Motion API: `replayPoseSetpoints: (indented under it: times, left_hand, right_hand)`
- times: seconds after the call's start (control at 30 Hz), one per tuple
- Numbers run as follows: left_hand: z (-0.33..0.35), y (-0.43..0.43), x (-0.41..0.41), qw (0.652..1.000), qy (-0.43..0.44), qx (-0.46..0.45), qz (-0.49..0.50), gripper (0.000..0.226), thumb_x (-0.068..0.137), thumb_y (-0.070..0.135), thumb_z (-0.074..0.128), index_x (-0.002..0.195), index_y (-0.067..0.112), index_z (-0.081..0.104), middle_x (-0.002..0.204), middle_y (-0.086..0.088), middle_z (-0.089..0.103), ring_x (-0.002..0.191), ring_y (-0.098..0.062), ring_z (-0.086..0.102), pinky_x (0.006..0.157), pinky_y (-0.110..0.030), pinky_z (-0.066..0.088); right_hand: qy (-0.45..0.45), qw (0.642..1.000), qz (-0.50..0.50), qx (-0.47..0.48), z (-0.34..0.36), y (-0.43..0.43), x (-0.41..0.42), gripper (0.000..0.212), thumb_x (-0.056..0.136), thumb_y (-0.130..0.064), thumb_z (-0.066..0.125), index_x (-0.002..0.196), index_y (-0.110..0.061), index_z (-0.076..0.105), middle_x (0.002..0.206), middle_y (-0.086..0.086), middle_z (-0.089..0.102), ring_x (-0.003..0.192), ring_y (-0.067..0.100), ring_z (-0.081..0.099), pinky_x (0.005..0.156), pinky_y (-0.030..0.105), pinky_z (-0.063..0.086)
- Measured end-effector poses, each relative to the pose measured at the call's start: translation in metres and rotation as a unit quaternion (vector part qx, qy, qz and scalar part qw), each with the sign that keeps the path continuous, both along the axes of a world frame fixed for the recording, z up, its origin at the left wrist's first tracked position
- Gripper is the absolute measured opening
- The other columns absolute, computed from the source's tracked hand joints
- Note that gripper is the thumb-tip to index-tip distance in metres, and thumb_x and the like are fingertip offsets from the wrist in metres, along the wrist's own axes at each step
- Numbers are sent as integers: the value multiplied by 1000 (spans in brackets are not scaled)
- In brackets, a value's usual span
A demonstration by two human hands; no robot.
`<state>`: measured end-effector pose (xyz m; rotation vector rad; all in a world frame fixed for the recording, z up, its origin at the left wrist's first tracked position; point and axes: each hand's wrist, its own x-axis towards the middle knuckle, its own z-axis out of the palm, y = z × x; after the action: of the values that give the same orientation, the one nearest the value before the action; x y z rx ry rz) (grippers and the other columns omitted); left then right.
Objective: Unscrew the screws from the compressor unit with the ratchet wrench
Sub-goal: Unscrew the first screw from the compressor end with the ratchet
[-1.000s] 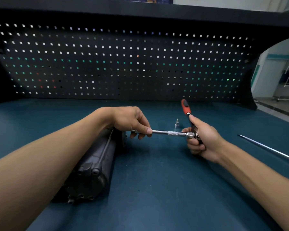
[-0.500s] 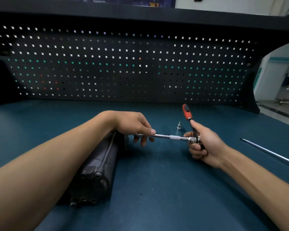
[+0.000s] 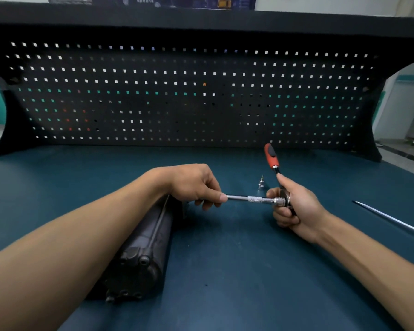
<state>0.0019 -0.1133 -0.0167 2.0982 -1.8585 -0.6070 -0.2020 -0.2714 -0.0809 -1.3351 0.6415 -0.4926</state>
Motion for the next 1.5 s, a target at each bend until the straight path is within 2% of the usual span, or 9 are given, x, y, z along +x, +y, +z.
replayPoseSetpoints:
  times: [0.1, 0.37, 0.5, 0.67, 0.8, 1.03, 1.13, 1.33, 1.5]
  left_hand:
    - [-1, 0, 4, 1000, 11, -10, -5, 27, 92, 43, 66, 82, 20, 75, 66, 7, 69, 59, -9, 54, 58, -18, 45]
    - [-2, -2, 3, 1000, 12, -12, -9, 27, 90, 45, 68, 84, 21, 76, 71, 3, 72, 59, -8, 56, 62, -23, 47]
    - [0, 0, 3, 1000, 13, -9, -3, 27, 91, 46, 66, 84, 22, 76, 70, 6, 71, 61, -8, 56, 59, -16, 45]
    - [-1, 0, -1, 1000, 15, 16, -10, 29, 97, 46, 57, 94, 24, 76, 75, 8, 73, 64, -6, 57, 64, -15, 45]
    - [1, 2, -6, 998, 36, 44, -5, 35, 100, 48, 50, 98, 24, 77, 82, 5, 75, 69, -9, 59, 74, -26, 47]
    - [2, 4, -7, 999, 45, 6, -3, 27, 99, 38, 57, 87, 21, 74, 74, 6, 73, 66, -6, 58, 66, -14, 44]
    - [1, 5, -6, 999, 42, -10, -5, 25, 98, 37, 60, 83, 21, 74, 72, 7, 71, 63, -4, 57, 63, -12, 43]
    - [4, 6, -5, 999, 48, -17, -1, 20, 94, 37, 66, 84, 22, 75, 69, 7, 69, 63, -4, 55, 65, -16, 43]
    - [2, 6, -4, 998, 56, -22, -1, 18, 91, 39, 69, 83, 25, 76, 71, 6, 71, 63, -4, 55, 65, -17, 44]
  right_hand:
    - [2, 1000, 13, 1, 2, 0, 0, 53, 101, -56, 39, 76, -13, 59, 40, 1, 30, 33, 13, 19, 49, 30, 11]
    - [-8, 1000, 13, 4, -1, 1, -2, 51, 101, -53, 39, 76, -13, 58, 39, 1, 30, 32, 12, 19, 42, 25, 15]
    - [-10, 1000, 6, -26, -1, 3, -2, 48, 101, -51, 42, 75, -14, 58, 40, 2, 32, 32, 12, 20, 37, 23, 18]
    - [-53, 975, -67, -203, -8, 6, -4, 46, 99, -51, 51, 69, -17, 58, 45, 1, 42, 36, 12, 36, 35, 19, 26]
    - [-117, 938, -78, -318, -8, 6, -9, 46, 92, -56, 58, 61, -23, 58, 50, -5, 47, 43, 10, 44, 41, 18, 37]
    - [-140, 892, -78, -423, -8, 5, -10, 55, 91, -58, 55, 68, -8, 55, 55, -4, 46, 54, 14, 44, 53, 27, 39]
    - [-131, 908, -71, -392, -3, 8, -8, 57, 96, -57, 53, 65, -9, 58, 50, -5, 44, 48, 10, 42, 46, 20, 36]
    - [-30, 977, -81, -197, 9, 9, -2, 57, 100, -54, 45, 68, -9, 62, 42, 2, 41, 33, 13, 35, 33, 20, 25]
    - [9, 998, -32, -63, 12, 9, -6, 46, 100, -49, 44, 78, -12, 60, 42, 4, 35, 33, 14, 22, 38, 21, 17]
